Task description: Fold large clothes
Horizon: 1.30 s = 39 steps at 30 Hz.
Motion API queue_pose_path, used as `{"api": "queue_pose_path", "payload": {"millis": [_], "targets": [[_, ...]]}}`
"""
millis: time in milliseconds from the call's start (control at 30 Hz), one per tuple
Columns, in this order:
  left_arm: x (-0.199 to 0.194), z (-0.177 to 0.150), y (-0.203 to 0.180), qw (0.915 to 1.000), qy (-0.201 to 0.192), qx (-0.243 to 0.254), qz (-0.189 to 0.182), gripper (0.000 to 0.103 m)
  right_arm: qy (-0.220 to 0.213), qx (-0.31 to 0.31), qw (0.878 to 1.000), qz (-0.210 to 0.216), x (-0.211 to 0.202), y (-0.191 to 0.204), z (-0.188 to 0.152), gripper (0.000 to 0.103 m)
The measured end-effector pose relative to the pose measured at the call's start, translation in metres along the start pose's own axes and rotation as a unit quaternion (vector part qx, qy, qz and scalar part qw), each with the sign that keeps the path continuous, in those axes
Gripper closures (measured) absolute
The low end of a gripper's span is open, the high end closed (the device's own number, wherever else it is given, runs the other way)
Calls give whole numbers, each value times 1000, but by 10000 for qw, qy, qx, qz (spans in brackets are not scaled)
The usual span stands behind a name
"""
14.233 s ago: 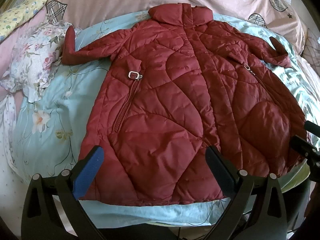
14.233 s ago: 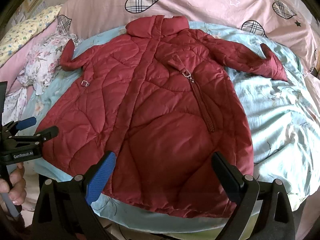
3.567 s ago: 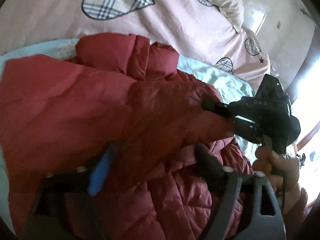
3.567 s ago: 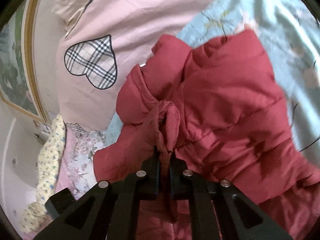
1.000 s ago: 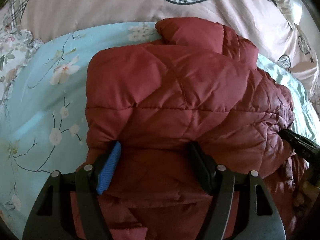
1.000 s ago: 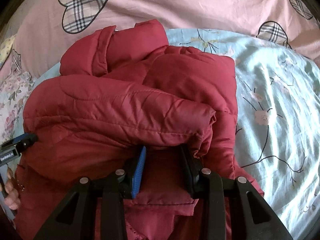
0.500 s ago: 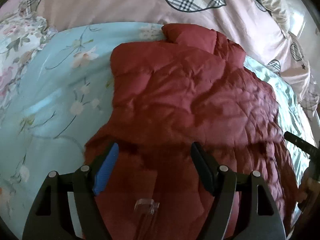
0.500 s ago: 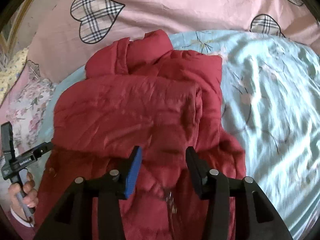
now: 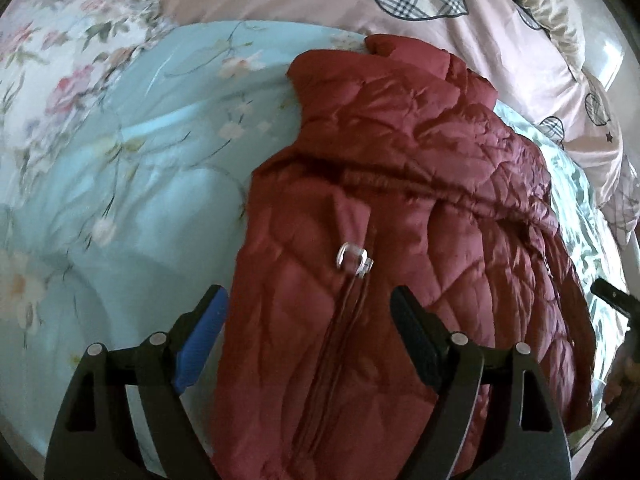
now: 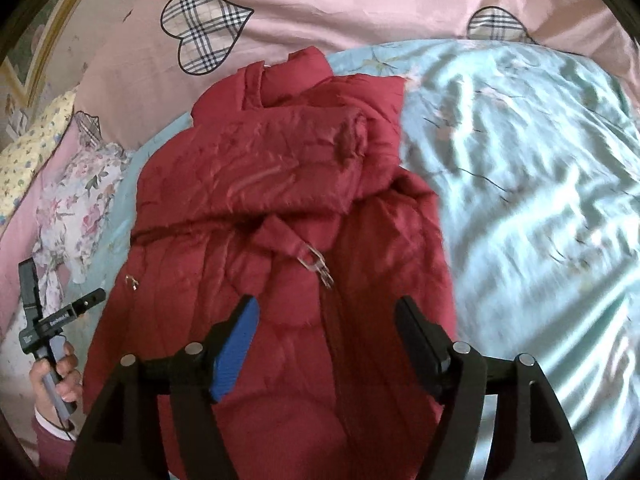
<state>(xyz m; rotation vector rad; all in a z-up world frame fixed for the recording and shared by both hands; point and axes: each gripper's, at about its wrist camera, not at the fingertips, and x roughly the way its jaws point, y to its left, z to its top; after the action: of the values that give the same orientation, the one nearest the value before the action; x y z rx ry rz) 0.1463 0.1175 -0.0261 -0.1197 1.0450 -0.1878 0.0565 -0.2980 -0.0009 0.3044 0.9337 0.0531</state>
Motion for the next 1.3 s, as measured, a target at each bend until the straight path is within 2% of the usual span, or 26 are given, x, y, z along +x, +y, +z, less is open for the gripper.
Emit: {"api": "queue_pose_path", "payload": {"millis": [167,433,600,733,933,1033,1300], "targets": [[-7,-21,10,9999,55,-106,18,19,43,-33,9997,-232,-15,-9,-25,26],[-21,-48,20,9999,94,-79,55,19,237,27,9990,-371,-26,-20,-63,26],[-30,-59,31,9998,67,-183,11,19,350,94,9986,-380,-26,-23,-79,25],[-30,-69,40,9996,149,-218,64,19,491,97,9982,-344,-24,-23,-91,26],[-28,-82,47,9992,307,-267,-57,19,733,123,9970,-192,-21,-26,-108,26],[-28,-88,48,9989,371,-233,-141,19,790,336,9963,-46,-24,-37,-116,30],[-31,-104,42,9980,515,-50,-360,19,841,583,9945,205,-36,-52,-131,54]]}}
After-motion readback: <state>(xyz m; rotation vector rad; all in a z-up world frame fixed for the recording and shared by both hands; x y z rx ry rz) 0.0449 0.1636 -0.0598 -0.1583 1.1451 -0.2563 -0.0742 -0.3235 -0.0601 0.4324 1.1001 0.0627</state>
